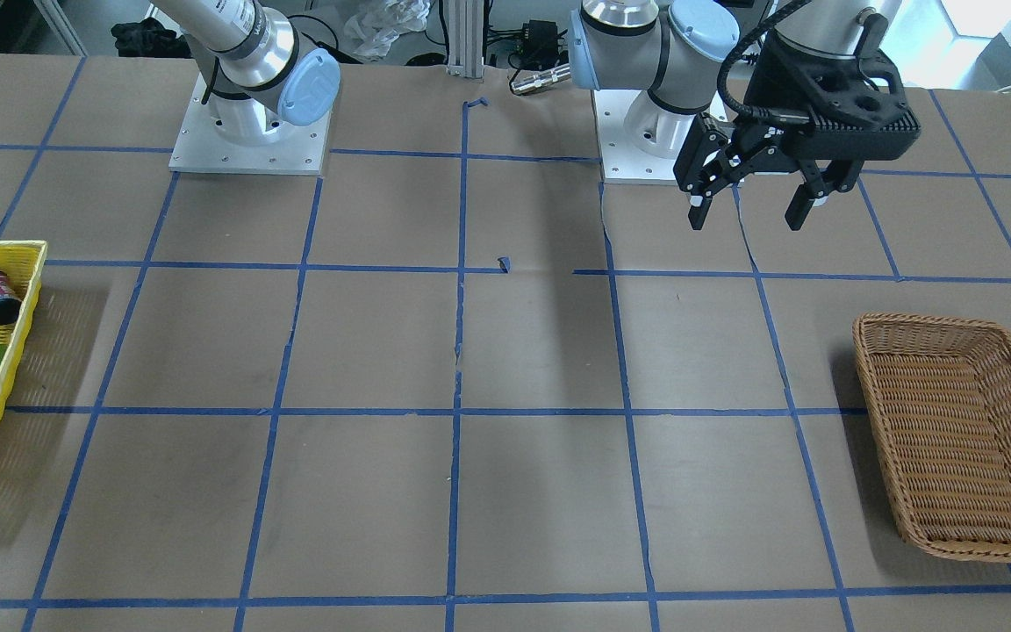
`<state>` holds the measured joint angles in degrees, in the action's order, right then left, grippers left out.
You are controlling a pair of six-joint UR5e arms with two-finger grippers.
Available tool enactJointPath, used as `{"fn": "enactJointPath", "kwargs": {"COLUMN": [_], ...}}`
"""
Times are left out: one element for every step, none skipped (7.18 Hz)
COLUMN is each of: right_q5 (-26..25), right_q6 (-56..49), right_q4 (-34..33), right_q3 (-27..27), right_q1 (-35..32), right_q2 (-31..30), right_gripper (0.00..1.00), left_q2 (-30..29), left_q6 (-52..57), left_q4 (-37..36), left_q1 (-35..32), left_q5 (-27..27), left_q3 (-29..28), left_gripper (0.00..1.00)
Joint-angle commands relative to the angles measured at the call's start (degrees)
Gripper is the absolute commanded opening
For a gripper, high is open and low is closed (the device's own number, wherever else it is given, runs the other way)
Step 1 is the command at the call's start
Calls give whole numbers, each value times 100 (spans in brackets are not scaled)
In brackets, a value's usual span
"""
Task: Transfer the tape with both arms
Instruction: 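Close the right gripper on the yellow tape roll's rim, then carry the tape roll with the right gripper to the table center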
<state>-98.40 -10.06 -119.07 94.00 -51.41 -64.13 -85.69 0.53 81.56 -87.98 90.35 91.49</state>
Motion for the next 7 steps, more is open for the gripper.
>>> {"fn": "enactJointPath", "kwargs": {"right_q5": [48,40,57,57,136,798,1074], "right_q6": [259,312,1087,1825,2772,3861,4620], "right_q4": [610,883,1268,1716,1912,1862,1844], "right_q3": [-31,-83,-180,-355,-513,-610,-855], "right_q1": [-141,-437,-1006,-1786,-2551,-3211,-3696], "right_q2": [-580,-853,-1108,-1241,-1190,-1042,-736], "right_gripper": [0,0,0,0,0,0,0], "left_q2": [0,0,0,0,0,0,0], "left_q6": [0,0,0,0,0,0,0], "left_q4": [0,0,0,0,0,0,0], "left_q1": [0,0,0,0,0,0,0], "left_q5": [0,0,0,0,0,0,0], "left_q3": [0,0,0,0,9,9,0], "left_gripper": [100,100,100,100,100,100,100]}}
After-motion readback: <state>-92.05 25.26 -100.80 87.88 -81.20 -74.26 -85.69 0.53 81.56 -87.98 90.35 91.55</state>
